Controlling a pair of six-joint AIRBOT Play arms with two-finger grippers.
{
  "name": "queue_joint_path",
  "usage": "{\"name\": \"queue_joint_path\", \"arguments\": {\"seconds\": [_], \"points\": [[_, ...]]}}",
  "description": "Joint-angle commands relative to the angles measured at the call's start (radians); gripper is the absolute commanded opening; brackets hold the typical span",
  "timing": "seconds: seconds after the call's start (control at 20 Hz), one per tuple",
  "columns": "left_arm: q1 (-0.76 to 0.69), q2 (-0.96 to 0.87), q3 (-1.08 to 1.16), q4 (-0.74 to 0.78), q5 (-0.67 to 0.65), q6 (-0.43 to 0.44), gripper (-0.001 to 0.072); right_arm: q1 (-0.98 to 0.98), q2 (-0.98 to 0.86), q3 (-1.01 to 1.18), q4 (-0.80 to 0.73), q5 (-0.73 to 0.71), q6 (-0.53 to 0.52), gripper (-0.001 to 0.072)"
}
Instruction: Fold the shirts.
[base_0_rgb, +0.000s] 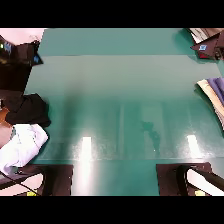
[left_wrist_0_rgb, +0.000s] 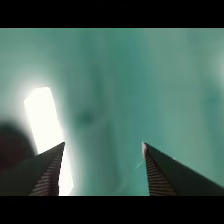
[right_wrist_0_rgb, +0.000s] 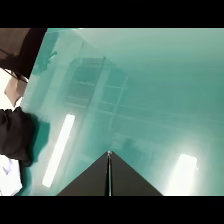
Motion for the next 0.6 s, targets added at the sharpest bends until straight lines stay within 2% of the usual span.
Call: {"name": "queue_joint_path", "arguments": {"seconds": [0.0,0.3,0.55], "points": [[0.016,0.000,-0.148,0.291,-0.044,-0.028,0.0585,0.001,0.000,0.000,0.000,0.000,-0.014,0.0021],[0.150,0.000,-0.495,0.296,0.156,-0.096,0.0585,0.001,0.001,0.000,0.000,0.019,-0.014,0.0020],[0.196,0.000,-0.636,0.301,0.320,-0.117,0.0585,0.001,0.001,0.000,0.000,0.023,-0.013,0.0021]]}}
